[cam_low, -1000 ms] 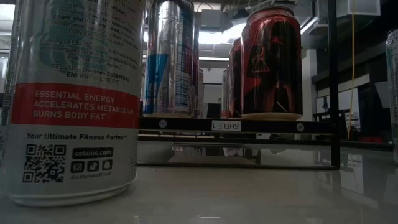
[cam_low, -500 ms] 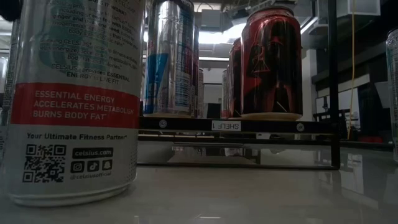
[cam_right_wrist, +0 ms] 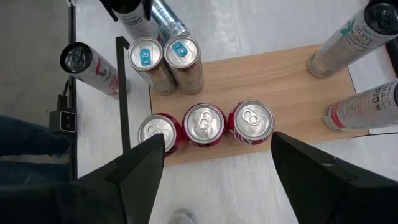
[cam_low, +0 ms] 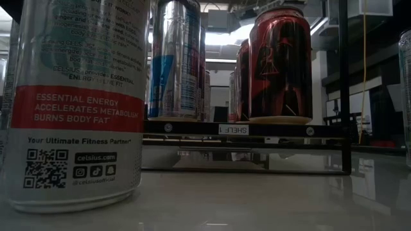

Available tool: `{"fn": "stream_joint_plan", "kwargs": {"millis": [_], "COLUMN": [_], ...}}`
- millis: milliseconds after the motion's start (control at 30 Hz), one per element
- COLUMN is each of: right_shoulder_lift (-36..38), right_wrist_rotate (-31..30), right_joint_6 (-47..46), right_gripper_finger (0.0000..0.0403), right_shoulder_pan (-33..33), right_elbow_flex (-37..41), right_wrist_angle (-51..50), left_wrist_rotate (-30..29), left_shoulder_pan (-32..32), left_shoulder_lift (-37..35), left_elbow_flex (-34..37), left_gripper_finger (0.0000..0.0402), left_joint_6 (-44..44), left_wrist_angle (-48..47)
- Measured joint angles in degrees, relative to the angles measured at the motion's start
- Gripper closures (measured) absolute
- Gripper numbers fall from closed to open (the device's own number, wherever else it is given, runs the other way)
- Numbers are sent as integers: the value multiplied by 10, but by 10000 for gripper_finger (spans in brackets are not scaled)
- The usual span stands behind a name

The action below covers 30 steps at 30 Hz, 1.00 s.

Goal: Place canned beverage on shelf
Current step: Put the white pink soda can on the shelf aligned with the other white pink soda can

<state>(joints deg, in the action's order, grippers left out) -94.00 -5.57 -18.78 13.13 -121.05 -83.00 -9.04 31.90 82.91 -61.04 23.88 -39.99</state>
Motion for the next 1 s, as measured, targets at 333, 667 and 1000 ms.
{"fn": "stream_joint_plan", "kwargs": {"millis": [333,667,1000], "right_shoulder_lift": [0,0,0], "right_wrist_rotate": [0,0,0], "right_joint_6": [0,0,0], "right_gripper_finger": [116,116,116], "right_shoulder_pan": [0,0,0], "right_elbow_flex": [0,0,0], "right_wrist_angle": [1,1,2], "left_wrist_rotate": [11,10,-30], "left_shoulder_pan": [0,0,-19], "left_shoulder_lift": [0,0,0], "left_elbow_flex": [-32,-109,-220], "left_gripper_finger": [165,165,165], "left_joint_6": [16,26,119], "left_wrist_angle": [-4,-85,-184]}}
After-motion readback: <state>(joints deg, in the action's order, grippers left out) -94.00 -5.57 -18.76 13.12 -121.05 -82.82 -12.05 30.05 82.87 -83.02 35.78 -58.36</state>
